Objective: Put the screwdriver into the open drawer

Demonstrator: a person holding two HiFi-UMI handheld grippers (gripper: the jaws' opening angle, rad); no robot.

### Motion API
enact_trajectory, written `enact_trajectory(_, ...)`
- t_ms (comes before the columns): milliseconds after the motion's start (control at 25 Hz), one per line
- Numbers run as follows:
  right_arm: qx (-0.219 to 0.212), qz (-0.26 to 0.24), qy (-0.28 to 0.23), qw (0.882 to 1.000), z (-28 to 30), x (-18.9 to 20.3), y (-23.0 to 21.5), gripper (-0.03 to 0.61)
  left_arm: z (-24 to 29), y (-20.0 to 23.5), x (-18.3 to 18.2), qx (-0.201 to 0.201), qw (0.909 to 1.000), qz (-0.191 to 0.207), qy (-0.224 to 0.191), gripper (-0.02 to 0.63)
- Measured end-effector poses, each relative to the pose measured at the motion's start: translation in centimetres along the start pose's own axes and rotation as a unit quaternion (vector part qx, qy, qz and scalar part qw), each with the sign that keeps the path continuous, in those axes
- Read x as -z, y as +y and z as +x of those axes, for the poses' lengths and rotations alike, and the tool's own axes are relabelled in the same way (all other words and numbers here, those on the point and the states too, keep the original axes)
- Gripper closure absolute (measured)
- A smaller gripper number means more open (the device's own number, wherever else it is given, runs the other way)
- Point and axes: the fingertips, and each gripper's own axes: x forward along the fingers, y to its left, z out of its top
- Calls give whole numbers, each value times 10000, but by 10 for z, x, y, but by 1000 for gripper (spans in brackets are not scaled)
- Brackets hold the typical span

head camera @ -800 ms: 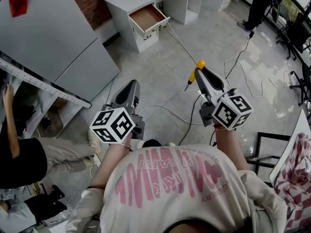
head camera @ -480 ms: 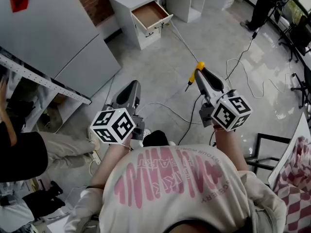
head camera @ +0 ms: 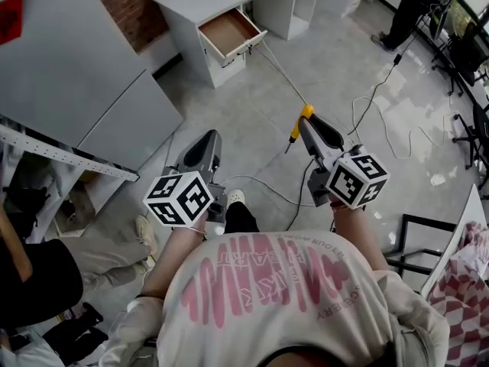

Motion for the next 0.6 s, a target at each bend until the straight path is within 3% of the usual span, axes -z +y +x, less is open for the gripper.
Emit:
enact_trajectory(200, 87, 64, -3, 9999, 72, -16, -11, 491, 43, 39, -40, 151, 9993, 312, 102, 609)
enact_trajectory(600, 129, 163, -122, 9997, 204, -45, -20, 491, 114, 129, -123, 250, 9988, 402, 137, 609)
